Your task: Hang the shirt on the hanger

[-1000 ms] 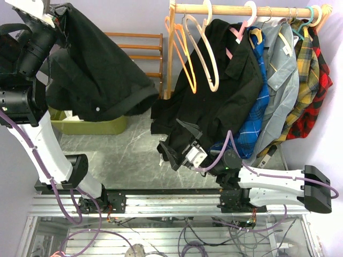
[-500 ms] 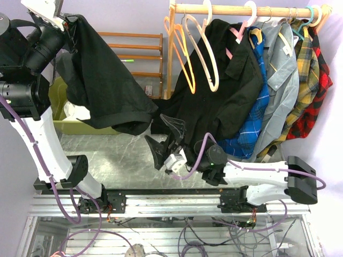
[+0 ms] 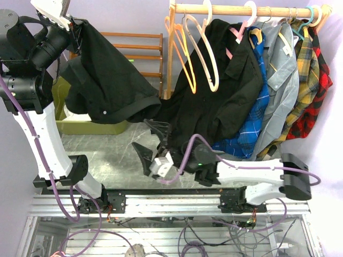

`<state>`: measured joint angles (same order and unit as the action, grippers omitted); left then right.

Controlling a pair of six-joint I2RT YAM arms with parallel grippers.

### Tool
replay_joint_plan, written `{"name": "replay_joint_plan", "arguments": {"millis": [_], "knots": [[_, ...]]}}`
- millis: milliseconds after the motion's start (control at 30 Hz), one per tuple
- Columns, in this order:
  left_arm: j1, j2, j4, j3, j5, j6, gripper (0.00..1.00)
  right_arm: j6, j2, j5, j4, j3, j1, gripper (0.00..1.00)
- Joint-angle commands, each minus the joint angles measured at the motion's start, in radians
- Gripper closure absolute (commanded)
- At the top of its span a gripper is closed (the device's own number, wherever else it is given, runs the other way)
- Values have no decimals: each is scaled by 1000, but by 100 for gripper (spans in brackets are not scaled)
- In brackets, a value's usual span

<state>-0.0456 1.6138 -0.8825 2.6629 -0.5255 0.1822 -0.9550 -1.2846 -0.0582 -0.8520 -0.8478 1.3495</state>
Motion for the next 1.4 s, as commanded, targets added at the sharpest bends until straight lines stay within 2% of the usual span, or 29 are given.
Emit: {"name": "replay_joint_plan", "arguments": {"millis": [0,233,400,500,600,767,900,1100,1133,1167,1300,1333,1367], "knots": [[6,-22,45,9,-33,-10,86,-136,-143,-113,-124,-55,-5,1],[7,-36,33,4,-30,-4,86,-199,-262,-185,-405,-94,-16,3],[7,-45,20,3,-21,12,85,-166,-173,-107,-356,-17,-12,4],[6,-48,12,-1,-20,16,86,-129,-101,-53,-353,54,-3,10],[6,-48,14,-5,-25,8,86,-112,-68,-57,-308,53,-3,13],[6,-47,24,-3,-42,-11,86,-210,-133,-109,-328,-4,-20,6],[7,-51,24,-1,-32,-9,85,-143,-154,-61,-208,-78,-81,7],[6,-60,6,-1,-43,-10,85,-119,-221,-24,-239,-147,-166,9],[6,-61,-1,0,-48,-12,85,-120,-236,-23,-241,-177,-178,12],[7,-63,-7,4,-55,-14,85,-119,-250,-24,-239,-201,-184,20],[7,-62,-42,58,-94,-25,85,-111,-257,5,-184,-266,-202,86],[6,-58,-51,86,-105,-26,85,-112,-246,11,-181,-278,-201,99],[7,-53,-59,119,-116,-29,84,-100,-225,21,-180,-290,-200,100]]}}
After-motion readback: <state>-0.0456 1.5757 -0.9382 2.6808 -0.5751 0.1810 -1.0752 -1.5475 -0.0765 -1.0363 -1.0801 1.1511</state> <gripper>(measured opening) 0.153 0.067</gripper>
